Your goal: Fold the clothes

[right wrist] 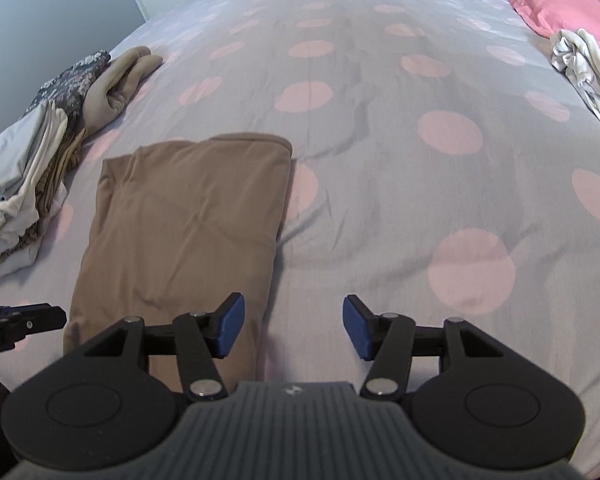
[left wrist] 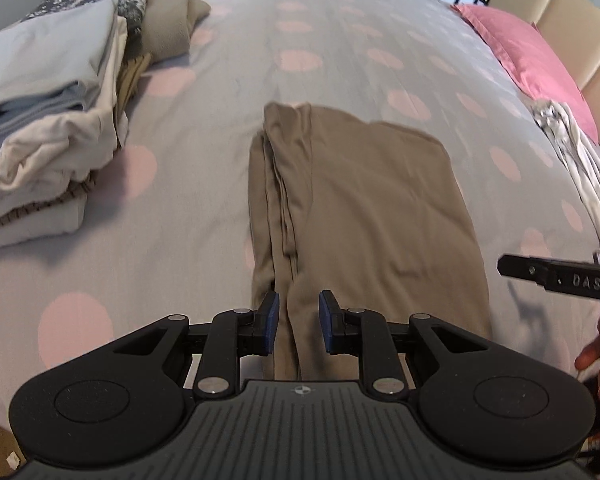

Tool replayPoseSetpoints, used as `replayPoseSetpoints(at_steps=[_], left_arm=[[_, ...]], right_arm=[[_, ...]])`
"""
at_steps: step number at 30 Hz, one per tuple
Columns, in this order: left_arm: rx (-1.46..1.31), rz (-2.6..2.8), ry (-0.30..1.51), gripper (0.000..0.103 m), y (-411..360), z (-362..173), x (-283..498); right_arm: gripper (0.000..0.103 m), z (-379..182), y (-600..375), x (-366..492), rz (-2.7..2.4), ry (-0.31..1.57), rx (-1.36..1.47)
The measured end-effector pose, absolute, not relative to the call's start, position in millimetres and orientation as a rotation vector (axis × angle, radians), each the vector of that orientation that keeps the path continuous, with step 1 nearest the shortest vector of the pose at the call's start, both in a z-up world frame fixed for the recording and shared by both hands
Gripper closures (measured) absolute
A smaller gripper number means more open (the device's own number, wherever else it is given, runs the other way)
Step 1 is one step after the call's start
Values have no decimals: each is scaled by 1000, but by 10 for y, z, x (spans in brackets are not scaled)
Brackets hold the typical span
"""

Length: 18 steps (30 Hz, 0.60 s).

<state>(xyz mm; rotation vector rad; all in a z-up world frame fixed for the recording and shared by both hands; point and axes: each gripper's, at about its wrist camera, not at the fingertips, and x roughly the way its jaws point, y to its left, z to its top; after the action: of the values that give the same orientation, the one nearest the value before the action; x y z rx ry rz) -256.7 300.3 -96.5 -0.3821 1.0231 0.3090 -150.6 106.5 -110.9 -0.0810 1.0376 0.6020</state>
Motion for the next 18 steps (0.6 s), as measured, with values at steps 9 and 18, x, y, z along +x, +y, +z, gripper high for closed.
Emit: replayPoseSetpoints(at_steps=[9,18], left_arm=[[-428,255,1105,80,2945,-1111,-2732],[-429,219,1141,80,2886,-1193,-2786]], right_arm=[[43,-1135,1107,-1627,624,1046,-123],[43,-1144,1146,-1679,634,1050,-145]])
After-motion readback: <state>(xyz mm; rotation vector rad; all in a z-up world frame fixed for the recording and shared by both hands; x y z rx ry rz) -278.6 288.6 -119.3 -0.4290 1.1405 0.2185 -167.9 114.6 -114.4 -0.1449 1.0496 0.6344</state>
